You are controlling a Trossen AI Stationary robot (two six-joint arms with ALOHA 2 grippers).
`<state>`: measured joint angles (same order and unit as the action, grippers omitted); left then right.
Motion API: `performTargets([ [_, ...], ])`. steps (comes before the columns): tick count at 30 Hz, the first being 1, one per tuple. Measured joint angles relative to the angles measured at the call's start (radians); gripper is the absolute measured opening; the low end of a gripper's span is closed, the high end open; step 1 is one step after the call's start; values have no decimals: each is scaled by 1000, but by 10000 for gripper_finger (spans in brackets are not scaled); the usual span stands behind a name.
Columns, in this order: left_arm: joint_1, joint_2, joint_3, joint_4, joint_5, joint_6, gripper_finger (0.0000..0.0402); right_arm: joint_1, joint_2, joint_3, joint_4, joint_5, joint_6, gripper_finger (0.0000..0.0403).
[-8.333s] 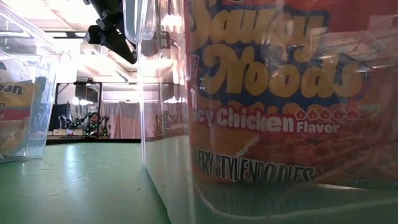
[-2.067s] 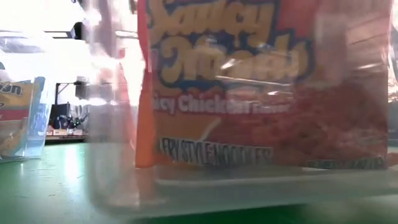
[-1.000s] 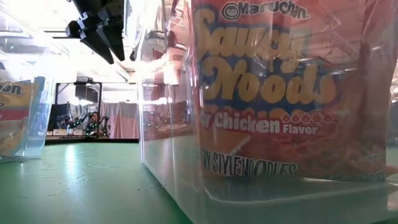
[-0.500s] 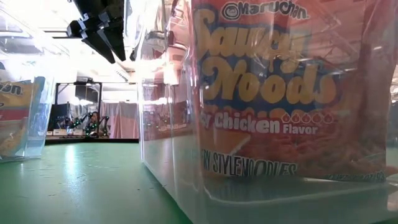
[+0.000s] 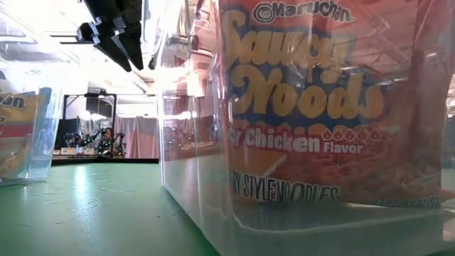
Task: Sort Maruchan noodles
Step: Put the blue noodle pack into the left transparent bin
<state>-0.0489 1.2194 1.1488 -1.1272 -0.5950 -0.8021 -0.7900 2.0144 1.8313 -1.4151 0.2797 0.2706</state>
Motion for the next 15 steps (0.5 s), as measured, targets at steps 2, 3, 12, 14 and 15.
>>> performTargets([
  [2,4,0,0,0,-1,0,213,-1,0,0,-25,10,0,8],
  [3,6,0,0,0,-1,0,213,-6,0,0,-36,9,0,8],
  [12,8,0,0,0,-9,0,213,-80,0,-2,-92,13,8,8],
  [14,8,0,0,0,-9,0,213,-90,0,-2,-134,-5,28,8],
  [15,8,0,0,1,-10,0,213,-90,0,-4,-155,-11,32,8],
])
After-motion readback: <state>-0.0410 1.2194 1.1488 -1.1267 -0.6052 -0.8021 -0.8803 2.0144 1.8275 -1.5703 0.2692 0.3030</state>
